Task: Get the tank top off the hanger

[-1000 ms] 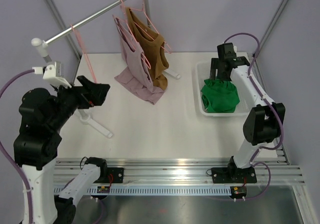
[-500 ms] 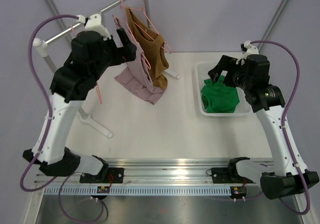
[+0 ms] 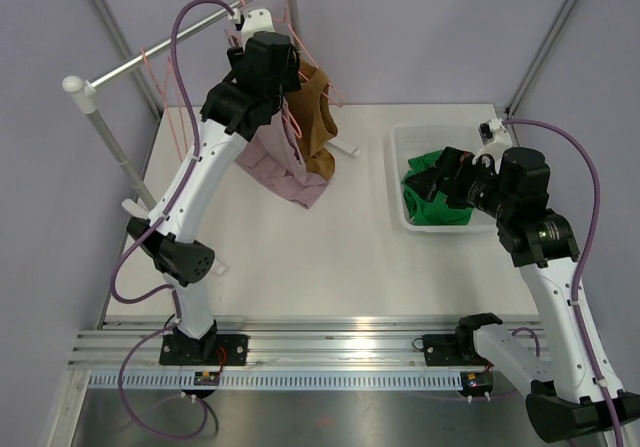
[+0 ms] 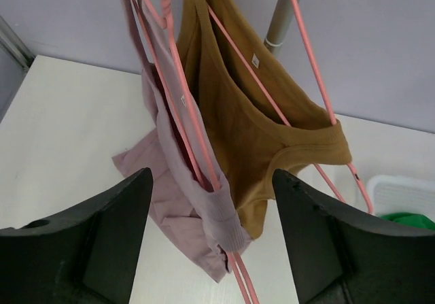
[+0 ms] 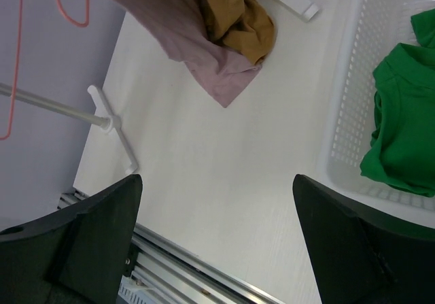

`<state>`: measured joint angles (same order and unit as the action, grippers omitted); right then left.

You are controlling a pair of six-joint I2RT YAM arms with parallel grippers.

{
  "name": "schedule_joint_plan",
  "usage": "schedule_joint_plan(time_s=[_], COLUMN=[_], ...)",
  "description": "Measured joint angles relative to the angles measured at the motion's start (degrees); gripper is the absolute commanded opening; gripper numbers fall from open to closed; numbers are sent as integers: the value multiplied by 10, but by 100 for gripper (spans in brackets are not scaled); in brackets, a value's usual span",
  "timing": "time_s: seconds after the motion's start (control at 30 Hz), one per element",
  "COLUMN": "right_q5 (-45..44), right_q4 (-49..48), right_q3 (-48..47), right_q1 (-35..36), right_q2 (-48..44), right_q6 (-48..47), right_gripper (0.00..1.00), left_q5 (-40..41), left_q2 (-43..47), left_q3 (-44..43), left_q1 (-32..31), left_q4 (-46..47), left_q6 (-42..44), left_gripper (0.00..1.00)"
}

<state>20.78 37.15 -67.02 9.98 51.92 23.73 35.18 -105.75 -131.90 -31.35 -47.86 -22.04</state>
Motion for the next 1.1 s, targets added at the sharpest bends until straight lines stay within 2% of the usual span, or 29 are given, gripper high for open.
schedule_joint_plan(time_s=[0.17,0.2,0.27,0.4,0.5,0.57,0.67,0.77,0.87,1.1], right_q5=[16,16,17,25,29,30,31,39,40,40], right_q4=[2,4,5,6,6,6,6,6,6,6], right_q3=[1,1,1,1,1,1,1,1,1,1], right_q1=[0,0,0,0,0,0,0,0,0,0], right_q2=[-15,-15,-15,-14,-13,-12,-12,-12,-12,-10], right_q6=[-2,-4,-6,-8,-8,-8,-8,-9,-9,-12], right_gripper=[100,99,99,100,99,99,100,99,99,99], left_q5=[26,30,35,43,43,43,40,38,34,12], left_q2=[-34,-38,-42,-43,-43,-43,-43,-43,-45,-42], left_q3=[-9,-9,-9,-14,-23,-25,-25,-25,-24,20], left_q1=[13,16,20,27,31,35,45,52,56,56], left_q4=[19,21,28,43,53,59,61,61,65,87], left_q6=[8,10,15,27,32,32,31,27,25,9], left_gripper=[43,35,30,12,8,9,23,24,42,44])
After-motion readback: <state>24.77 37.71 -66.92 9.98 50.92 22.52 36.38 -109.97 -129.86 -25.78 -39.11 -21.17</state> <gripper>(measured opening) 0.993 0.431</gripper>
